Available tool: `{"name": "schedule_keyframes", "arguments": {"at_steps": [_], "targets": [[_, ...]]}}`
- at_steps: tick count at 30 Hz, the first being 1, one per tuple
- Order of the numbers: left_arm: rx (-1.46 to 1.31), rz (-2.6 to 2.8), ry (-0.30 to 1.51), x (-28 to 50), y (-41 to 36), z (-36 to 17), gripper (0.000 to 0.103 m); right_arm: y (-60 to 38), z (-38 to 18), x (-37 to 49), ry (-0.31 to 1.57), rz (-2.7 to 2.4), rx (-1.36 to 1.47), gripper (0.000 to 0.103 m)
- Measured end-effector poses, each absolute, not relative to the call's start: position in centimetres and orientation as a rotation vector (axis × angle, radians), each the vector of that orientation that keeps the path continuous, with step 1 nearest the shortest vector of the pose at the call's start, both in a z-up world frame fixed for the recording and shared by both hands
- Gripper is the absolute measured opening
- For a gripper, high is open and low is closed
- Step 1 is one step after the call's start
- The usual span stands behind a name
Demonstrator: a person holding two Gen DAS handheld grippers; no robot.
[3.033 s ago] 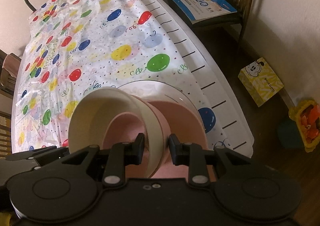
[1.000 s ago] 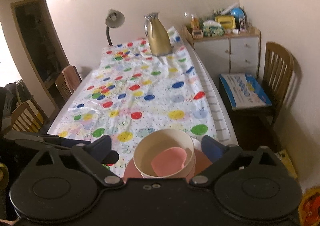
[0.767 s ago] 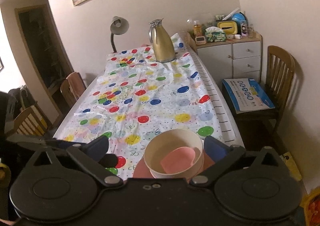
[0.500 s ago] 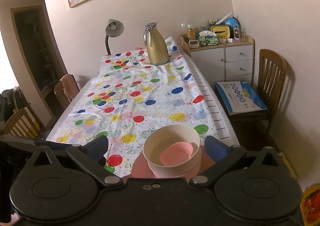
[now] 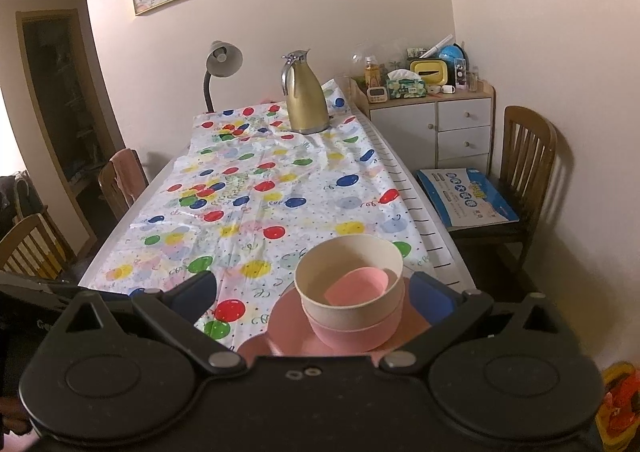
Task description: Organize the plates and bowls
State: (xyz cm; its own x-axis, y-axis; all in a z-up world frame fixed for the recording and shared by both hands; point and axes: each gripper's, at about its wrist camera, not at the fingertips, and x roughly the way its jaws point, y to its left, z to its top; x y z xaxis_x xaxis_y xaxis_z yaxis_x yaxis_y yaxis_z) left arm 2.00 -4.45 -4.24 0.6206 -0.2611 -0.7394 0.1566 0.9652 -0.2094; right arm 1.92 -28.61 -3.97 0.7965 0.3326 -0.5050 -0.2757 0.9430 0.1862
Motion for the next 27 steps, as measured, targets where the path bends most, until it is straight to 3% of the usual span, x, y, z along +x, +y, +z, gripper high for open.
{"name": "schedule_keyframes", "arguments": {"at_steps": [27], "targets": [[-0.109, -0.273, 0.860, -0.4, -4.0, -4.3, 0.102, -28.0, -3.9, -0.7, 0.580, 0.299, 0.138, 0.103]]}}
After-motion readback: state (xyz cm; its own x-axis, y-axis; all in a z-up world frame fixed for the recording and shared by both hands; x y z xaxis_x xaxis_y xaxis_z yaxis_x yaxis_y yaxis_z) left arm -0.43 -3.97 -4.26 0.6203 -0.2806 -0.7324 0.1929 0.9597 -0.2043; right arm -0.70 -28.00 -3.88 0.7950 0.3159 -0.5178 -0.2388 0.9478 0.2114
